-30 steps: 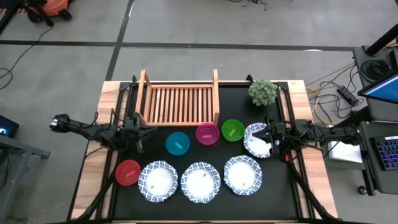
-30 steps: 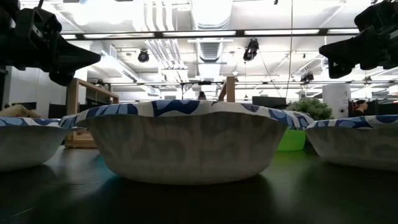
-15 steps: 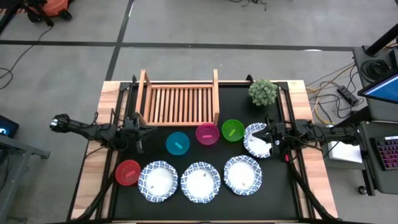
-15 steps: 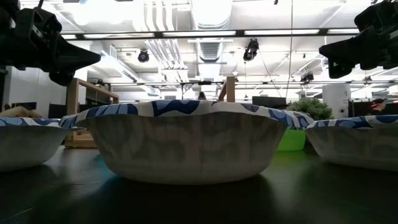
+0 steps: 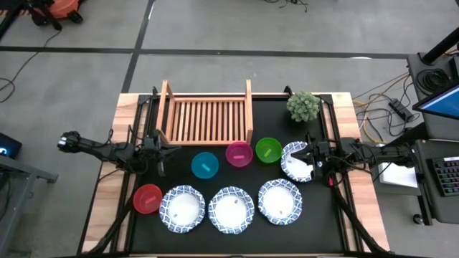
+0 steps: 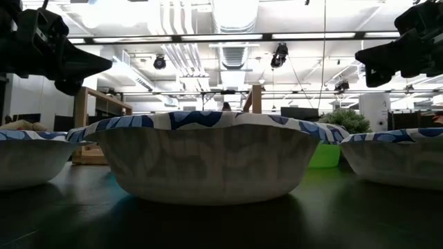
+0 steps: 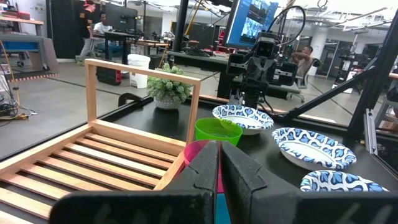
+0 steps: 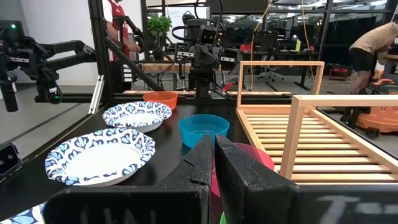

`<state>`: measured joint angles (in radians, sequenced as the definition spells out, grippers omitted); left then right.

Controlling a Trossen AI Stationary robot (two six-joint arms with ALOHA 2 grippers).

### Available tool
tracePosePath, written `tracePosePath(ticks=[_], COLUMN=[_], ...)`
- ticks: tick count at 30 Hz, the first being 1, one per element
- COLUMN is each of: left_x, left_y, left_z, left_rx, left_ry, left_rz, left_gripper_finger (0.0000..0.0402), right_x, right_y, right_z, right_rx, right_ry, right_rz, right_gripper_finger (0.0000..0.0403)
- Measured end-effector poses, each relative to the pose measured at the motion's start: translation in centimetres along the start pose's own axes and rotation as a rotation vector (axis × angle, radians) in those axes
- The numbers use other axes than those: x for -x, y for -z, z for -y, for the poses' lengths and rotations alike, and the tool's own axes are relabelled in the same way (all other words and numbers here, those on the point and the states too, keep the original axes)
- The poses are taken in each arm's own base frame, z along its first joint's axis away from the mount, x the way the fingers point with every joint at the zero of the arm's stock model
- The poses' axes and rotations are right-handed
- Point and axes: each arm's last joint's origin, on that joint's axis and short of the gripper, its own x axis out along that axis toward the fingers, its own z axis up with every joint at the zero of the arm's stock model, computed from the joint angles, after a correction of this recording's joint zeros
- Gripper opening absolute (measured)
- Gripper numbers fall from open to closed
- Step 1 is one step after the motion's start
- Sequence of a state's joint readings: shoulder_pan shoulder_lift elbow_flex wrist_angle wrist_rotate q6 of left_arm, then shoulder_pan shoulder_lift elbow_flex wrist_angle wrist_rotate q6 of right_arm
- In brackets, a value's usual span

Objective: Place and stack bowls onto a shelf

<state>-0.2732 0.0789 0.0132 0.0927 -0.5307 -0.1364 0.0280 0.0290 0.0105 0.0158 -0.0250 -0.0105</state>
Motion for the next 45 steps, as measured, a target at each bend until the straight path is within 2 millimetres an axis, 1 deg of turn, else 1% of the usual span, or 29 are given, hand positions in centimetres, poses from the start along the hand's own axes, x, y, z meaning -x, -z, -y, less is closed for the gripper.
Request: tracePosePath(ticks=[28, 32, 34, 36, 39, 42, 45], left_x=[0.0, 0.0, 0.0, 0.0, 0.0, 0.0, 0.0], left_y=[0.0, 0.0, 0.0, 0.0, 0.0, -0.2, -0.6], left_z=[0.0, 0.0, 0.0, 0.0, 0.0, 0.0, 0.1], left_rx=[0.0, 0.0, 0.0, 0.0, 0.012, 0.069, 0.177], left_ry=[0.0, 0.0, 0.0, 0.0, 0.001, 0.004, 0.012], left_rz=[0.0, 0.0, 0.0, 0.0, 0.004, 0.022, 0.059], left_gripper_finger=[0.0, 0.0, 0.0, 0.0, 0.0, 0.0, 0.0], right_x=[0.0, 0.1, 0.1, 0.2, 0.3, 0.3, 0.4], right_y=[-0.1, -1.1, -1.4, -1.8, -2.3, -2.5, -3.2], right_z=[0.0, 0.0, 0.0, 0.0, 0.2, 0.4, 0.4], right_rx=[0.0, -0.009, -0.025, -0.092, -0.172, -0.178, -0.157], right_ry=[-0.001, -0.001, -0.002, -0.005, 0.057, 0.097, 0.097], right_rz=[0.008, 0.114, 0.141, 0.189, 0.242, 0.254, 0.305], right_gripper_finger=[0.0009, 0.0009, 0.0009, 0.0009, 0.0009, 0.0009, 0.0009])
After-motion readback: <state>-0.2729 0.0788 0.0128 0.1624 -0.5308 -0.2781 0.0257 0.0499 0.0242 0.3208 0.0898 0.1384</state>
